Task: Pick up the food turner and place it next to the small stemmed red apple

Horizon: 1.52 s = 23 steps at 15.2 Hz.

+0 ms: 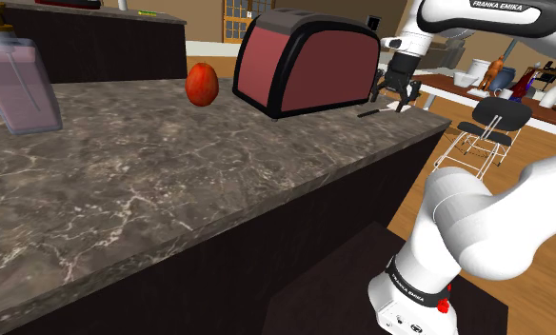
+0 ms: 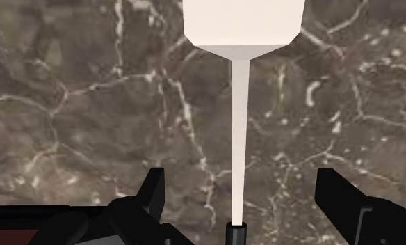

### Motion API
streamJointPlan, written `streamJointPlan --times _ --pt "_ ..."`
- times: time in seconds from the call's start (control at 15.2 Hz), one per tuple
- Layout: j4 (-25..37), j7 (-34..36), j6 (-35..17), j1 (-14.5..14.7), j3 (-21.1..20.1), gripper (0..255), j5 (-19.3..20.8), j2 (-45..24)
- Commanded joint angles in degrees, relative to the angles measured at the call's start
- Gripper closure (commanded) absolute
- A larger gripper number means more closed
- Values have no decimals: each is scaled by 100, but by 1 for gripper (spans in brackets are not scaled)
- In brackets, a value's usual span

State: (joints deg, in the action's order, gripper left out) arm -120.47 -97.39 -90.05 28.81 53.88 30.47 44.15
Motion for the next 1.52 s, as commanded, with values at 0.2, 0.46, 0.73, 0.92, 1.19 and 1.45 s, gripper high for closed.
streamJointPlan --times 0.2,0.46,0.73,0.92,1.19,1.45 --pt "-2 0 -1 0 0 255 0 0" --pt "-2 1 -1 0 0 255 0 1" --pt "74 -8 64 9 -28 255 -25 -16" --pt "310 -36 258 43 -103 255 -100 -73" --pt "641 -78 517 96 -187 255 -197 -165" --pt "992 -125 775 159 -252 255 -290 -276"
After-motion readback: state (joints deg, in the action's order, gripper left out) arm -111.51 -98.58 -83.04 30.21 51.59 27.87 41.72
